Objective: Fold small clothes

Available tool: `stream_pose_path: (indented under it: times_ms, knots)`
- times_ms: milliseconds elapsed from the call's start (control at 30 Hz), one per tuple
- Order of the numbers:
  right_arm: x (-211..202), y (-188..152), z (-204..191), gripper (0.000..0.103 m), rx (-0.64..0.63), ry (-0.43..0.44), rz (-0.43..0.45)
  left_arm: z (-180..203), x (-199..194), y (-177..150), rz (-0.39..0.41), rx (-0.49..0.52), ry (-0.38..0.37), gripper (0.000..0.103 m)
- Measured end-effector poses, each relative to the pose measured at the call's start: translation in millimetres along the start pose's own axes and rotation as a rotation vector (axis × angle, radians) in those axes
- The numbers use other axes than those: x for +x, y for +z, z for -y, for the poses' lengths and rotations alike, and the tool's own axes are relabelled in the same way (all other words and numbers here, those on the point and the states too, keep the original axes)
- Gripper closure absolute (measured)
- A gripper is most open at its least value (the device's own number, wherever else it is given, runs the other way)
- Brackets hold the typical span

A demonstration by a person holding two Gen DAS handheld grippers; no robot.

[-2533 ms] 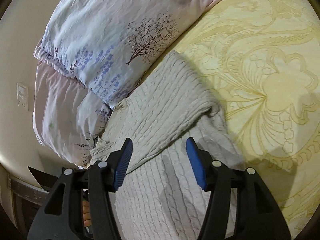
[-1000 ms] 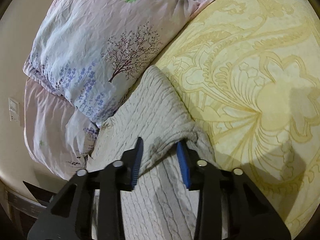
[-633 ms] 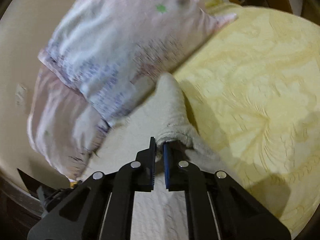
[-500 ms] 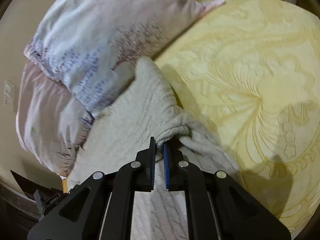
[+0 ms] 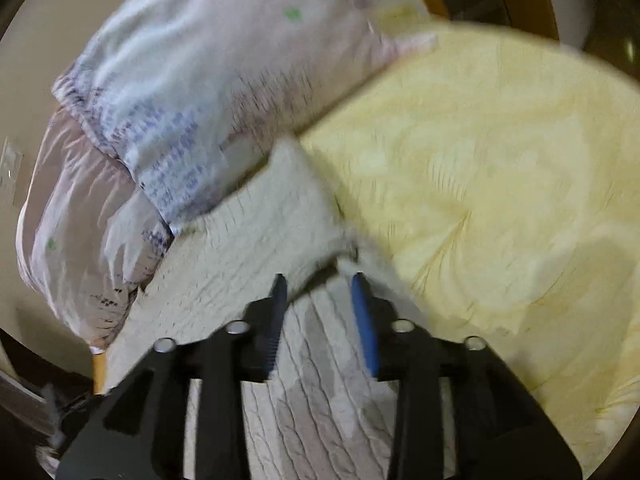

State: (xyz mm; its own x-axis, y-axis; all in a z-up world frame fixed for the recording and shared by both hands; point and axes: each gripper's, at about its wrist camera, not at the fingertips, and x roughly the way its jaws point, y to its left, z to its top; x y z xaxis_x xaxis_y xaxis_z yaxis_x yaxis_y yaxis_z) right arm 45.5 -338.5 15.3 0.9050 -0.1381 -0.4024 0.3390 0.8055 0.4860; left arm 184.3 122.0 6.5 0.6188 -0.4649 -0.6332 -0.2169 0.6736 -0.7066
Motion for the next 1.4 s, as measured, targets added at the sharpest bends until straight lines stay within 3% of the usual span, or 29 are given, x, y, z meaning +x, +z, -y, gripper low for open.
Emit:
stream_pose_path:
  times_ms: [67, 167, 300, 367, 500, 733, 1000, 1133, 1167, 1300, 1400]
  knots:
    - [1.9, 4.1, -20.0, 0.060, -0.090, 0.017, -0.001, -8.6, -21.8, 6.0, 0.040, 0.023, 0.028, 0.063]
    - [26.9, 0.8, -53.6, 0.056, -0.220, 0.048, -0.108, -23.5, -53.2, 12.9, 0.104, 0.070, 0.071, 0.051]
    - [60.4, -14.6, -83.5, 0.049, -0.323, 0.042, -0.226, -61.1, -90.1, 27.4, 0.185, 0.002, 0.150, 0.051]
    - [64.0, -21.4, -92.3, 0.038, -0.349, 0.037, -0.216, -88.2, -107.4, 37.1, 0.223, -0.077, 0.177, 0.051]
    - [63.6, -25.4, -94.5, 0.034, -0.340, 0.057, -0.216, -128.5, -128.4, 53.0, 0.265, -0.182, 0.216, 0.051]
    - [60.7, -25.5, -94.0, 0.033, -0.325, 0.059, -0.218, -157.1, -133.9, 73.4, 0.291, -0.326, 0.118, 0.052]
    - [60.8, -25.2, -94.0, 0.031, -0.319, 0.075, -0.225, -180.9, -136.9, 94.8, 0.339, -0.422, 0.099, 0.068]
    - [59.1, -25.0, -91.4, 0.031, -0.311, 0.089, -0.230, -191.5, -140.4, 100.5, 0.358, -0.455, 0.105, 0.081]
    - [58.9, -24.9, -91.0, 0.031, -0.310, 0.092, -0.231, -192.4, -140.6, 102.5, 0.363, -0.455, 0.116, 0.089]
    - [56.5, -22.7, -87.9, 0.031, -0.300, 0.110, -0.232, -183.6, -141.3, 110.9, 0.385, -0.405, 0.135, 0.097]
    - [52.1, -18.9, -85.4, 0.031, -0.289, 0.120, -0.221, -150.7, -145.3, 117.6, 0.418, -0.296, 0.143, 0.097]
